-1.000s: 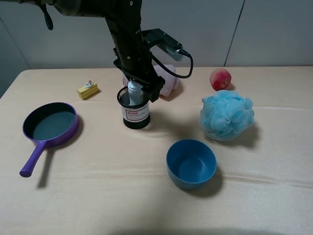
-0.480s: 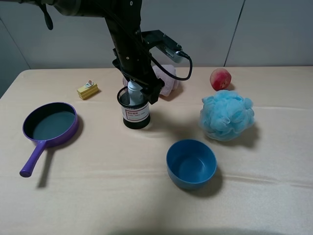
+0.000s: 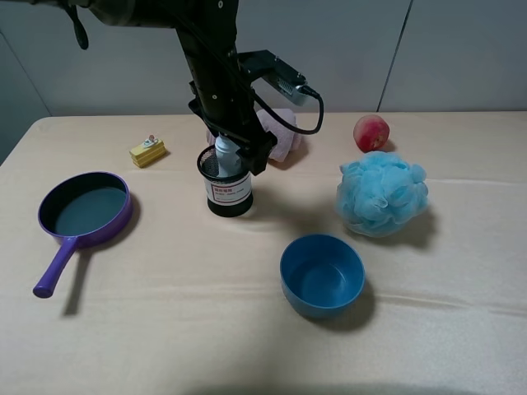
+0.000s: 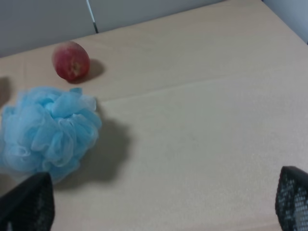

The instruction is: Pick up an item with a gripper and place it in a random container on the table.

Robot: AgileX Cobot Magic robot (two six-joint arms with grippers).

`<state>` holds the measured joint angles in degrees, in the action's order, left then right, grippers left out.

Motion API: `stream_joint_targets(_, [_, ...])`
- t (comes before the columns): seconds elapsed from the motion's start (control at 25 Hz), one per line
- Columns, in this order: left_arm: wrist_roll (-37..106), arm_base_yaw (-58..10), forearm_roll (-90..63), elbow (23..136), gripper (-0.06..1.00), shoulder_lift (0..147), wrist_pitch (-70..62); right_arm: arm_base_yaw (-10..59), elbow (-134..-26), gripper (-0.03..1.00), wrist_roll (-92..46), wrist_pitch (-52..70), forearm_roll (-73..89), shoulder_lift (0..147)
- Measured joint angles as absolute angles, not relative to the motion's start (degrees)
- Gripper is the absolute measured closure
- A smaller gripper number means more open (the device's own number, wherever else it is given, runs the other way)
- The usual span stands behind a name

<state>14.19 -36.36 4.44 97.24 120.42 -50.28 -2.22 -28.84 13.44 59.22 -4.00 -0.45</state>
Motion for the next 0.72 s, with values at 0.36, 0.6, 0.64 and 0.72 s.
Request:
stream_joint_targets(0.36, [13.16,-36.36,3.35,97.41,-0.05,116.36,-55.01,-2.22,-28.84,0.27,13.44,59.22,-3.95,-0.45])
stream_joint_targets(0.6, [11.44,-36.36,3.2,97.41,-0.05,111.75,-60.44,-2.22,-28.84,0.27,13.44,59.22,-3.95,-0.45])
stream_joint_targets(0.64, [11.17,-36.36,3.2,97.41,-0.05,110.79,-61.64,-2.22,-28.84,0.27,13.44,59.22,-3.95,-0.45])
stream_joint_targets(0.72, [10.89,-36.36,3.14,97.41,-0.05,109.1,-64.19,-2.22,-28.84,0.27,13.44,59.22,-3.95,-0.45])
